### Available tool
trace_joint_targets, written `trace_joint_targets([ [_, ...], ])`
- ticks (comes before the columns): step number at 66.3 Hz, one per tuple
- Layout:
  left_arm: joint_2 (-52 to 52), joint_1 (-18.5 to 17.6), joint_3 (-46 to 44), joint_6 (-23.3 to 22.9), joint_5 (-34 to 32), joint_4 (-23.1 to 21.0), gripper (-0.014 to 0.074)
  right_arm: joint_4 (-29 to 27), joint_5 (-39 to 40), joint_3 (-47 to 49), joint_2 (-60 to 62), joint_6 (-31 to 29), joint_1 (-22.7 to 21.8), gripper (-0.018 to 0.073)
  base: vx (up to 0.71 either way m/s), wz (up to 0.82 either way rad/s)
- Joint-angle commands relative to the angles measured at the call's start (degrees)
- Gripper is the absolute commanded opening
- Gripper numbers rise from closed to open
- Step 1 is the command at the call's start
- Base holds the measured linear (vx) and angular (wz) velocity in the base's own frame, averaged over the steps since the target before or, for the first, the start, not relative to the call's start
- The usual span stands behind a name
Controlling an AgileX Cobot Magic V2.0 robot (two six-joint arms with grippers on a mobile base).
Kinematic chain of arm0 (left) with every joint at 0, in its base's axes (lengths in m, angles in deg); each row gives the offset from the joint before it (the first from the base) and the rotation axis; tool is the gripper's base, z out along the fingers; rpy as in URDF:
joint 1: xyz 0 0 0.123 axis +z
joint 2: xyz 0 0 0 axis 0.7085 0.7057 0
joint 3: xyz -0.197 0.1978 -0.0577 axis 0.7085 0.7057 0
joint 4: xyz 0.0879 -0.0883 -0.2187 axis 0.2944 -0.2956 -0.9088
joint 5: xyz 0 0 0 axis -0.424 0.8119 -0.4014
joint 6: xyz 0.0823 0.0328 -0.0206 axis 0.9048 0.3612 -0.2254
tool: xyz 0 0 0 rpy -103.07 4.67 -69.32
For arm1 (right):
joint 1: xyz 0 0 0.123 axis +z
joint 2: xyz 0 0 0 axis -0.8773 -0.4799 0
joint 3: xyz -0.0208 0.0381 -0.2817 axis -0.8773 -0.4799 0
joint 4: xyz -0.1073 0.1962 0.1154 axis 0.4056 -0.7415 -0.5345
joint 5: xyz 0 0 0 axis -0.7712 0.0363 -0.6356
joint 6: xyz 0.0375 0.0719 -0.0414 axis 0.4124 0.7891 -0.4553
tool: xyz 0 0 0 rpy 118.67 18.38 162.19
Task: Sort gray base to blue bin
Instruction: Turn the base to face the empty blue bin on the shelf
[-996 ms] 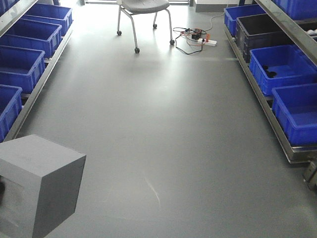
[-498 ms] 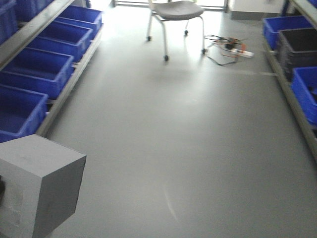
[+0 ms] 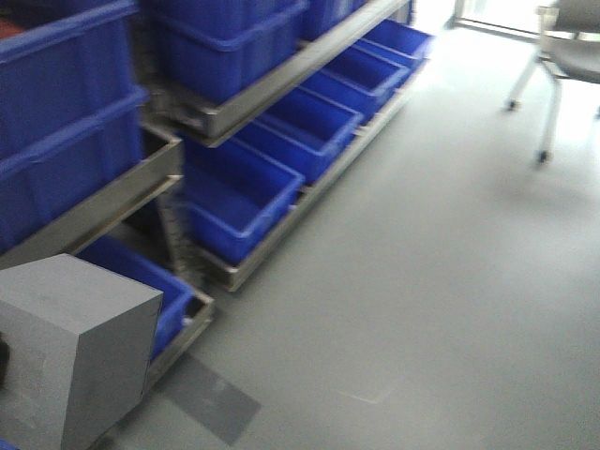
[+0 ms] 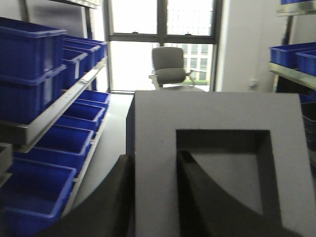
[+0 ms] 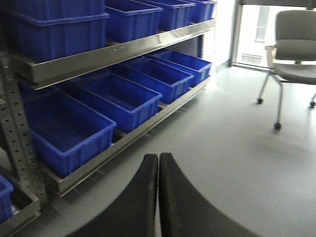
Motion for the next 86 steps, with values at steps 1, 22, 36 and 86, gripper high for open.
trace_joint_targets([
  [1, 0.32, -0.33, -1.74, -0.57, -6.45, -0.12, -0.0006, 0.35, 4.29, -0.83, 0.65, -0.31, -0.26, -0.0009, 0.20, 0.92],
  [22, 0.32, -0.33, -1.74, -0.57, -6.45, -0.12, -0.0006, 0.35, 4.29, -0.83, 0.65, -0.31, -0.26, -0.0009, 0.18, 0.82],
  [36, 0.32, -0.33, -1.74, -0.57, -6.45, -0.12, -0.0006, 0.35, 4.29, -0.83, 0.65, -0.31, -0.26, -0.0009, 0.15, 0.76],
  [86, 0.32, -0.33, -1.74, -0.57, -6.45, -0.12, -0.0006, 0.35, 4.29, -0.83, 0.65, -0.31, -0.26, -0.0009, 0.09, 0.58],
])
